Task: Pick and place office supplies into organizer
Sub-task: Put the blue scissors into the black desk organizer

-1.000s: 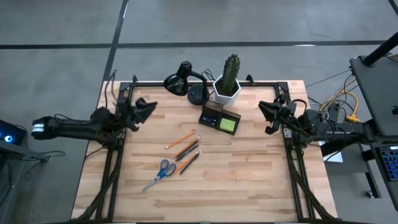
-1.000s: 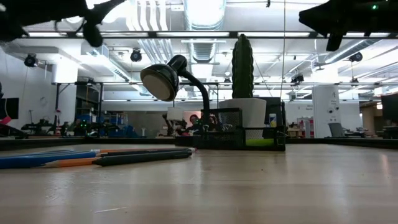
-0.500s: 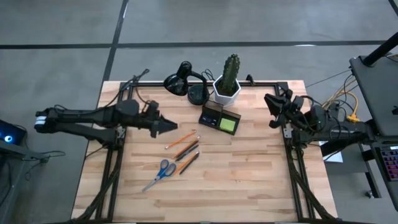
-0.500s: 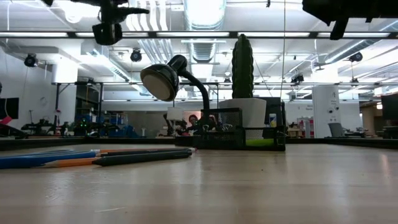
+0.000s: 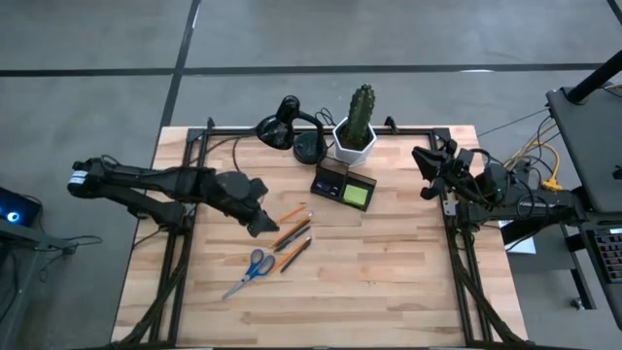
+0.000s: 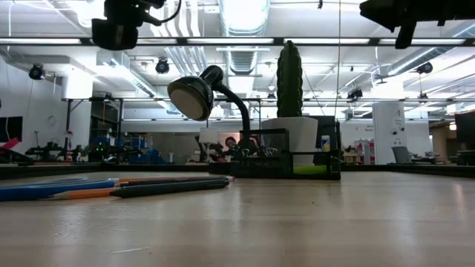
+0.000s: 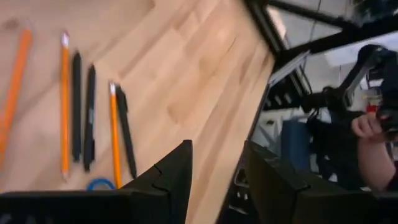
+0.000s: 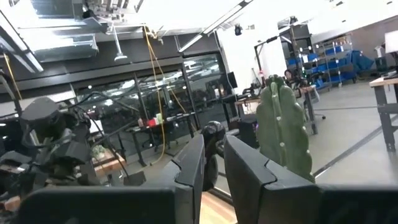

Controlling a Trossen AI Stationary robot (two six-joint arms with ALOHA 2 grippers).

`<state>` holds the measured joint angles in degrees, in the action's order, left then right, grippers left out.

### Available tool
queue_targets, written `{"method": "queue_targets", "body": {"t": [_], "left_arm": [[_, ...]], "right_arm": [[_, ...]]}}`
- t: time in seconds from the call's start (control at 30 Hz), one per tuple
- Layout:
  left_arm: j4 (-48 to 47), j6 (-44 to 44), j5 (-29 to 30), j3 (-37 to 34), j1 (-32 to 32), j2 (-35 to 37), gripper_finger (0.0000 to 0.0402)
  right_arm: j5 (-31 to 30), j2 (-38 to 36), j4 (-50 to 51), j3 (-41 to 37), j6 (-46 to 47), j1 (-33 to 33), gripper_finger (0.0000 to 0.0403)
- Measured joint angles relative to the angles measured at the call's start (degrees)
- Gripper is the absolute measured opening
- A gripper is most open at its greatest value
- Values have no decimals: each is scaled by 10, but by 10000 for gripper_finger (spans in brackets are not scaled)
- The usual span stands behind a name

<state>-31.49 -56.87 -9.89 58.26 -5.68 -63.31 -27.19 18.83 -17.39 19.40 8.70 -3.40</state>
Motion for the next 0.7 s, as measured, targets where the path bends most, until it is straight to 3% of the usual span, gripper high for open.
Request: {"method": "queue_targets", "body": {"t": [0.13,0.43,0.7], "left_arm": [[-52,-16,-33,19,-16,-34,128],[-109,-31,-32,30,-33,-104,128],[-174,-150,-31,30,-35,-153,128]], "right_arm": [[0,0,6,0,19,0,53],[-9,0,6,0,29,0,53],[-62,1,24,0,31,0,53]]}}
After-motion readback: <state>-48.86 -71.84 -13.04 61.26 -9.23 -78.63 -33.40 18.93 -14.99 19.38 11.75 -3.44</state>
